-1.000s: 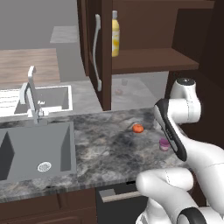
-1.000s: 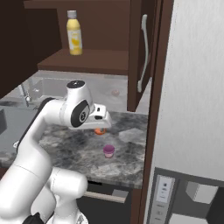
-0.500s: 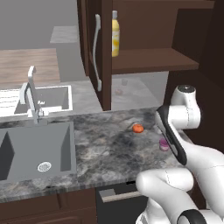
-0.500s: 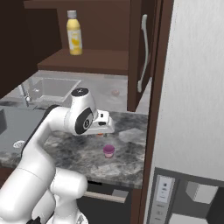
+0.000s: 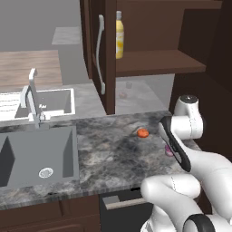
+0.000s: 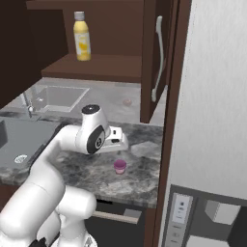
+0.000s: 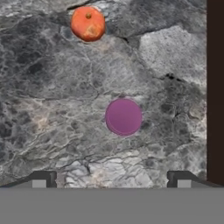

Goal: Pick the jam and jam from the counter and place them in the cabinets closest to them.

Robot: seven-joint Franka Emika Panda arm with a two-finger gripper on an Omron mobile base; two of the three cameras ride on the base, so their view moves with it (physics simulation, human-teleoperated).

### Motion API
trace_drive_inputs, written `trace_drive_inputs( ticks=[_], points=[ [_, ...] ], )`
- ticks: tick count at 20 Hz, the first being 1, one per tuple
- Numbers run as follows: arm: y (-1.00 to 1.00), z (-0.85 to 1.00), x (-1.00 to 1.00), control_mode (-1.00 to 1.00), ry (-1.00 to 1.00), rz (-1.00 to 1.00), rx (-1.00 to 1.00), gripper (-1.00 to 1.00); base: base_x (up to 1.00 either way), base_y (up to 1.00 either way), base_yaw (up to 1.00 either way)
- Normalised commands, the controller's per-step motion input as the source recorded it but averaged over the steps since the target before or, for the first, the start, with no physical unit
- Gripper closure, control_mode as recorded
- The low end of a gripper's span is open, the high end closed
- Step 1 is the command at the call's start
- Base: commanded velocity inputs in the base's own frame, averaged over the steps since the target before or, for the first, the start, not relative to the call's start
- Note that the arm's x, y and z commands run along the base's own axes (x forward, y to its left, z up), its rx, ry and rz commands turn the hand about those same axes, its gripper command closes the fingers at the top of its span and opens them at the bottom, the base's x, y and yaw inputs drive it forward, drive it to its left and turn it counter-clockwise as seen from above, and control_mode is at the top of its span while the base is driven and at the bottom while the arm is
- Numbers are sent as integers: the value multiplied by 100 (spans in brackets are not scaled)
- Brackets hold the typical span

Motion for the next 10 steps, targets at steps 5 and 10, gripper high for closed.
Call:
trace_drive_inputs(
  ticks=[5, 10],
  points=[
    [-8, -30, 23, -100, 1, 2, -1, -100, 0, 0, 0],
    [-14, -33, 22, -100, 1, 2, 0, -100, 0, 0, 0]
  ],
)
